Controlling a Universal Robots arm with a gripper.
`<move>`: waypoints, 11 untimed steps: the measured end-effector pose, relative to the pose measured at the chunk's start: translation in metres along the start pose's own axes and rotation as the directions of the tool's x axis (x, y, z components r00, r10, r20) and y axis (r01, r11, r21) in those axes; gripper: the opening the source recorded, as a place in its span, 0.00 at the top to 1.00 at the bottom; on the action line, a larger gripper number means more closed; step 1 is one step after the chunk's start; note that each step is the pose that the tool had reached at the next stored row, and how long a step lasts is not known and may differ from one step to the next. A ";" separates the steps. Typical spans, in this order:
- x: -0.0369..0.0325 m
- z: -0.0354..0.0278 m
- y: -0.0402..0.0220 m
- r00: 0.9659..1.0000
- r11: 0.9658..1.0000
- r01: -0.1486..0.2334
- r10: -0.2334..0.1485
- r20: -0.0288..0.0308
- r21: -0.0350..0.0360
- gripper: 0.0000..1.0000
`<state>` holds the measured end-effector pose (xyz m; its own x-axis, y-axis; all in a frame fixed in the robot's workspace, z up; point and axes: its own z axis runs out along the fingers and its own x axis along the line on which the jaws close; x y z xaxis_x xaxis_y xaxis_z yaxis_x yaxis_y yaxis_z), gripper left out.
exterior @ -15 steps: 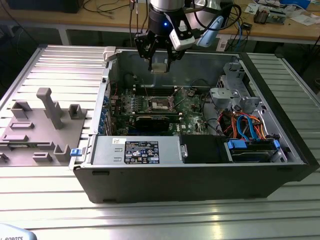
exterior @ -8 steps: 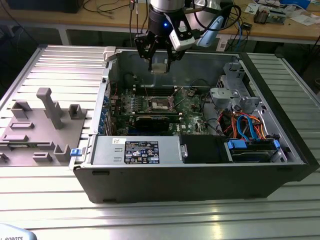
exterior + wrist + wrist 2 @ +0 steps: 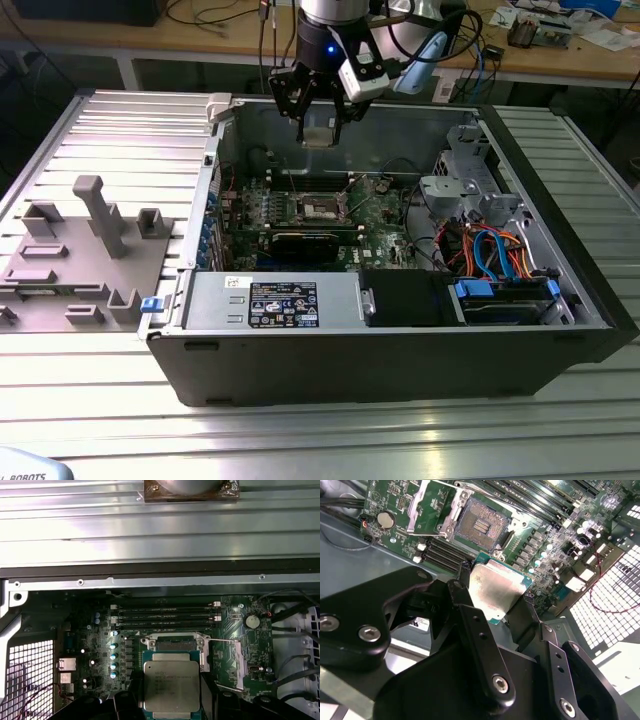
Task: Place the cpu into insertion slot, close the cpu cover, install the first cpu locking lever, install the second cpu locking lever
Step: 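Place the cpu into insertion slot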
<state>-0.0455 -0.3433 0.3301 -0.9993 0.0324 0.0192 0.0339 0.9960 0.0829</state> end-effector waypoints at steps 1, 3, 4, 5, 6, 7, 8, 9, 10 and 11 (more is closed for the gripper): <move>0.0000 0.0001 0.0000 1.000 1.000 -0.001 0.001 0.000 0.000 0.46; 0.0000 0.0002 0.0000 1.000 1.000 -0.003 0.003 0.000 0.000 0.46; 0.0000 0.0003 0.0000 1.000 1.000 -0.004 0.004 0.000 0.000 0.46; 0.0000 0.0003 0.0000 1.000 1.000 -0.006 0.006 0.001 0.000 0.46; 0.0000 0.0004 0.0000 1.000 1.000 -0.007 0.007 0.001 0.000 0.46; 0.0000 0.0004 0.0000 1.000 1.000 -0.008 0.008 0.001 0.000 0.46; 0.0000 0.0005 0.0000 1.000 1.000 -0.009 0.009 0.001 0.000 0.46; 0.0000 0.0006 0.0000 1.000 1.000 -0.010 0.010 0.001 0.000 0.46; 0.0000 0.0006 0.0000 1.000 1.000 -0.011 0.011 0.001 0.000 0.46; 0.0000 0.0007 0.0000 1.000 1.000 -0.012 0.012 0.001 0.000 0.46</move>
<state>-0.0455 -0.3433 0.3294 -0.9988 0.0448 0.0191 0.0462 0.9955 0.0823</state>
